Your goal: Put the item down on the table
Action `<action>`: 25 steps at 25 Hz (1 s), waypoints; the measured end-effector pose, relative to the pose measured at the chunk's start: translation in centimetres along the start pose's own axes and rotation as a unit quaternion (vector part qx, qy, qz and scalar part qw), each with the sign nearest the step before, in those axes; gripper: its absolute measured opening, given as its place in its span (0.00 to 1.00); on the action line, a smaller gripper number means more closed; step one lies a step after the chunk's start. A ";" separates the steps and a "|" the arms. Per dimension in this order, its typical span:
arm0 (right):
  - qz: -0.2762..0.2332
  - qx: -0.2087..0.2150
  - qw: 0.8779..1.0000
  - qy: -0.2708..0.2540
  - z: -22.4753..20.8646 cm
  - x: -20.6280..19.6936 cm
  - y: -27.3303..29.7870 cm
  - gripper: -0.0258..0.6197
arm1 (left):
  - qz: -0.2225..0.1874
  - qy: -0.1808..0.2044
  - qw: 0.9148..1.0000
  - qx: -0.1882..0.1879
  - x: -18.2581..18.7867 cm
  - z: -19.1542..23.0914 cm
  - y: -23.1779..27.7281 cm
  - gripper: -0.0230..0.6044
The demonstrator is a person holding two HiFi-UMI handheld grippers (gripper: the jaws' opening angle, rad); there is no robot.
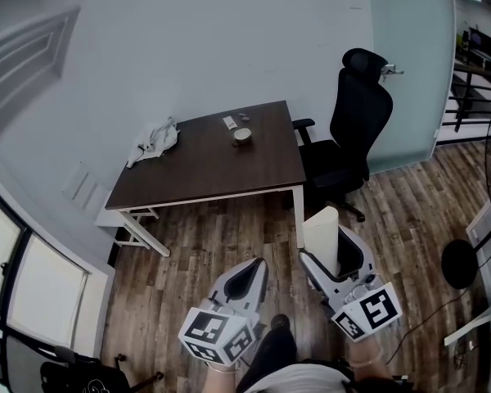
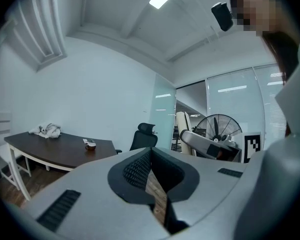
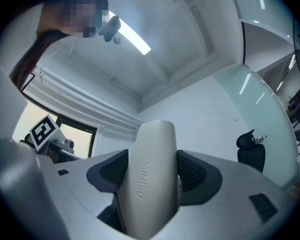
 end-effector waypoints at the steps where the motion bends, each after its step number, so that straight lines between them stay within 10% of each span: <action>1: 0.002 0.000 1.000 -0.001 -0.4 -0.3 0.7 0.52 | 0.000 -0.001 1.000 0.000 0.1 0.6 0.6 0.07; 25: 0.040 0.003 0.999 0.017 -6.7 -7.4 20.0 0.52 | 0.000 -0.013 1.000 -0.011 3.3 17.6 12.7 0.07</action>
Point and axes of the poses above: the fingertips, and each gripper's own axes: y forward along the fingers, z to its left, x out of its top, the point moved 1 cm from there along -y, backward along the fingers, and after that the axes turned 6 degrees about -z, right-handed, at the moved point
